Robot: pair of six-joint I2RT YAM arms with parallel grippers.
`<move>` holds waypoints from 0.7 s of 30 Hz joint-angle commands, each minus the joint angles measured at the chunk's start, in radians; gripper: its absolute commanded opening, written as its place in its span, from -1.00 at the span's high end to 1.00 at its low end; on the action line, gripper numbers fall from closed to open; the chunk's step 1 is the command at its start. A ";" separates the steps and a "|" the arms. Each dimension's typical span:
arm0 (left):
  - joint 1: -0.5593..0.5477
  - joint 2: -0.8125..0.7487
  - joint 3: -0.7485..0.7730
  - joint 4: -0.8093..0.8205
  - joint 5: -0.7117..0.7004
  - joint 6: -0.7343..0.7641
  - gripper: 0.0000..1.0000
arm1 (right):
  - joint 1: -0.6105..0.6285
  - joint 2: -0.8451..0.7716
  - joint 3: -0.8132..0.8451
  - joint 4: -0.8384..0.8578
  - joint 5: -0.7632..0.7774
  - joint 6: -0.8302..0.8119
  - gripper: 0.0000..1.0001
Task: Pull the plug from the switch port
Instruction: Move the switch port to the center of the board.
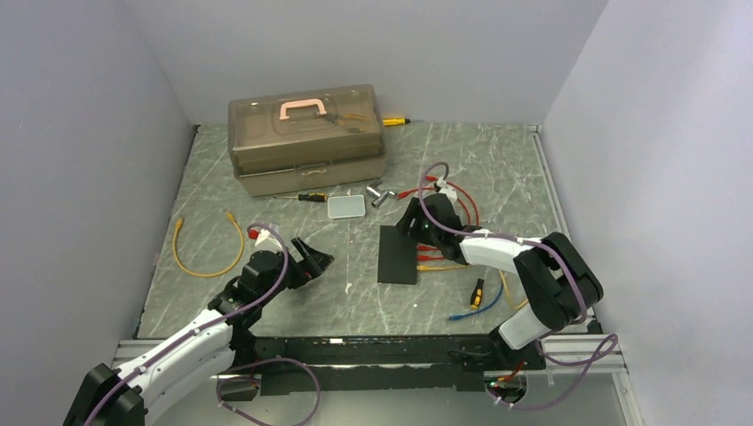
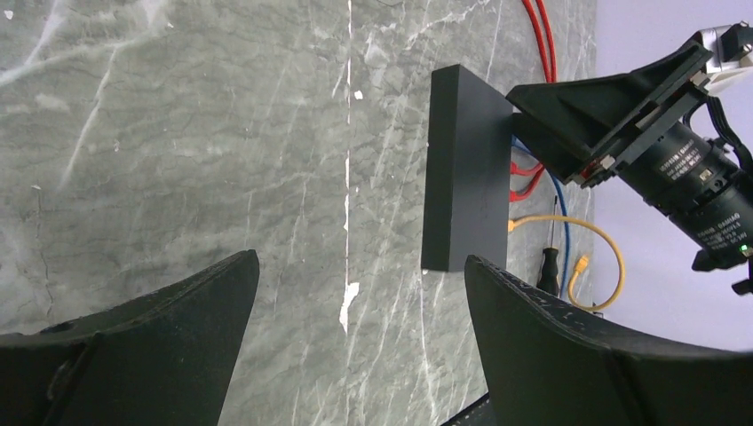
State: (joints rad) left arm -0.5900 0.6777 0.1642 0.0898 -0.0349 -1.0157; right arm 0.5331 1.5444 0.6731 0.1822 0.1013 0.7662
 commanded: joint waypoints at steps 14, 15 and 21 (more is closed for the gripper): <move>-0.017 0.026 0.021 0.008 -0.038 0.003 -0.86 | 0.096 -0.315 -0.021 -0.122 0.034 -0.043 -0.48; -0.019 0.026 0.021 0.009 -0.039 0.005 -0.86 | 0.096 -0.342 -0.038 -0.122 0.009 -0.065 -0.48; -0.031 0.113 0.038 0.072 -0.020 0.016 -0.84 | 0.134 -0.381 -0.101 -0.112 -0.097 -0.130 -0.38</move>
State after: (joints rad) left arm -0.6098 0.7303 0.1646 0.0963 -0.0578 -1.0145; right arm 0.6357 1.1656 0.6151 0.0967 0.0692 0.7052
